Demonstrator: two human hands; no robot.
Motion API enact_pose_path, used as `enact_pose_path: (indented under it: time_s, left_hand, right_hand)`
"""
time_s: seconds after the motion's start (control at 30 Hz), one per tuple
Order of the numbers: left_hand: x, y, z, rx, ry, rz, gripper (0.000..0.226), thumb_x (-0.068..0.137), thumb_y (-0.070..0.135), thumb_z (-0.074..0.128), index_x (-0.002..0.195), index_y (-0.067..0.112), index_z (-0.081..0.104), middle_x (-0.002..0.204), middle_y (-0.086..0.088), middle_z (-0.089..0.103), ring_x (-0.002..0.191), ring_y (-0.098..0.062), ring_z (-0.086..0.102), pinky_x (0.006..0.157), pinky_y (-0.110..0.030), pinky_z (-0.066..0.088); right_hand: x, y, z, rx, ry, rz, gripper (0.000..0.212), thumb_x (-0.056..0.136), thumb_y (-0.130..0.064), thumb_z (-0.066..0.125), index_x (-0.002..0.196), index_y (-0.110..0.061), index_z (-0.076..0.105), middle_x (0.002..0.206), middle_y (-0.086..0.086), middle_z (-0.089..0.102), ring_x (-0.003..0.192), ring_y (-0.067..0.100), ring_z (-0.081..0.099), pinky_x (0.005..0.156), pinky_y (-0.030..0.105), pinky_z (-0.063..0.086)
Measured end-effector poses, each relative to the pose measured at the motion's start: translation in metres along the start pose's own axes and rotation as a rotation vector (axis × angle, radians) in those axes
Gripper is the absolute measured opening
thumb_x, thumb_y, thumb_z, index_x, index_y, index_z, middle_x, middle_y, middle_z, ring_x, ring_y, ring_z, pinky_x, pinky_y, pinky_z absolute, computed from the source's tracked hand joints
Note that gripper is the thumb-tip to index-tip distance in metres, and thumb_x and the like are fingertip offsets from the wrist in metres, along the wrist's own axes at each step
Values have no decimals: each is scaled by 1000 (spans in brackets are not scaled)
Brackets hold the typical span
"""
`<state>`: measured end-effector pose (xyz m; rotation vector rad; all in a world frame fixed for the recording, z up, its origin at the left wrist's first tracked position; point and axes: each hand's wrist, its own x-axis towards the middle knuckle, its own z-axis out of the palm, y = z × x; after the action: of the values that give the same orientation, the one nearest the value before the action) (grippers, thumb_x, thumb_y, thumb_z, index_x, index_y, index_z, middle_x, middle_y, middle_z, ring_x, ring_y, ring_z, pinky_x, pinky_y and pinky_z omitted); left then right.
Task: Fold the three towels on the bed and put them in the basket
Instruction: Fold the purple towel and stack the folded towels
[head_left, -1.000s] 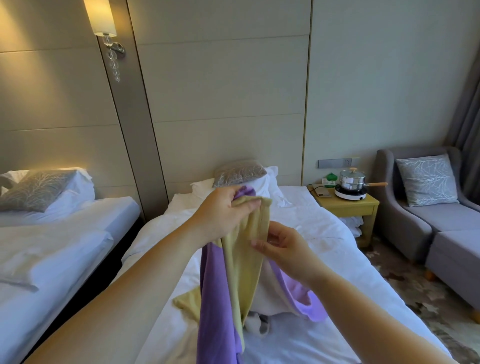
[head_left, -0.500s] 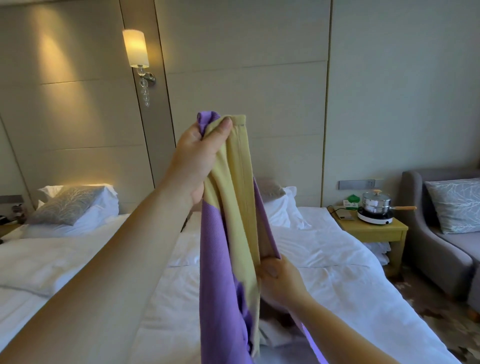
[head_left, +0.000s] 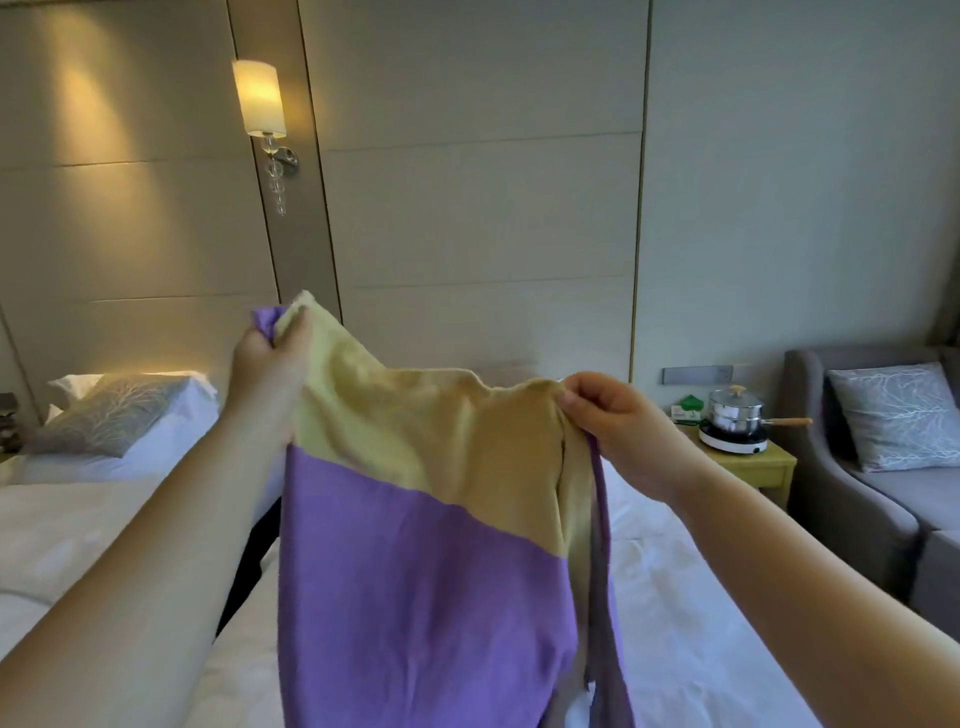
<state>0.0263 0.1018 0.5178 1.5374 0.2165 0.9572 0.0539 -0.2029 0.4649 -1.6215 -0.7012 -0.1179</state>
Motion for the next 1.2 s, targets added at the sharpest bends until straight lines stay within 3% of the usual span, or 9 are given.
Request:
enact_pose_path:
  time_s: [0.13,0.23,0.3,0.37,0.5,0.67,0.8,1.0,1.2]
  left_hand:
    - [-66,-5,44,134,-762,90,69,62,60,77,118,26,57,111,7,63,96,-6,61,86,-19,47]
    - [-100,-24,69,248,-1158,59,36,77,43,73,106,22,66,95,17,70,91,5,63,83,-10,46]
    - [-106,-30,79,364,-1020,135,21,80,38,73,76,21,63,64,25,56,61,9,51,62,-3,39]
    - [-107,-29,85,344,-946,165,41,81,33,73,58,26,40,56,21,37,55,2,37,57,-9,35]
    - [-108,-14,92,228,-899,199,36,85,30,68,68,14,41,74,3,40,67,-5,39,63,-14,37]
    - [-95,5,94,152,-807,260,38,87,29,67,84,-6,52,76,-3,47,73,-12,46,73,-26,40]
    - [-87,13,85,9,-750,215,6,89,19,65,84,17,70,78,11,70,78,-4,65,77,-18,51]
    - [-79,20,80,-3,-674,213,5,88,20,67,86,23,70,83,12,73,84,-4,68,79,-21,53]
    - [-78,28,79,-47,-564,193,18,87,24,67,96,8,68,99,-14,72,97,-27,67,93,-46,52]
  right_hand:
    - [2,-11,15,-149,-144,-43,19,92,-31,54,76,-22,62,75,3,51,73,18,46,69,36,38]
    - [-6,-6,18,-157,-189,-6,25,92,-31,54,83,-10,62,75,4,53,73,17,48,69,35,40]
    - [-14,3,12,-178,-136,16,21,94,-27,55,85,-10,62,74,2,53,70,15,46,67,32,38]
    - [-26,16,7,-83,-97,34,8,93,-20,58,90,-15,63,82,6,59,76,17,51,72,33,42]
    - [-46,40,10,83,9,3,33,86,0,62,98,-30,62,94,-4,65,85,12,62,77,24,53]
    - [-53,55,15,-148,135,-6,39,85,5,57,85,-33,64,86,-16,68,83,4,64,71,12,48]
    - [-55,63,15,-385,158,-12,42,82,7,54,81,-34,64,94,-10,63,87,14,64,76,22,52]
    - [-58,65,29,-290,131,-110,22,86,-9,64,89,-31,69,102,-6,58,87,7,64,78,20,52]
    - [-52,74,36,-509,84,-60,21,87,-5,61,99,-16,74,98,-5,58,84,0,58,77,7,44]
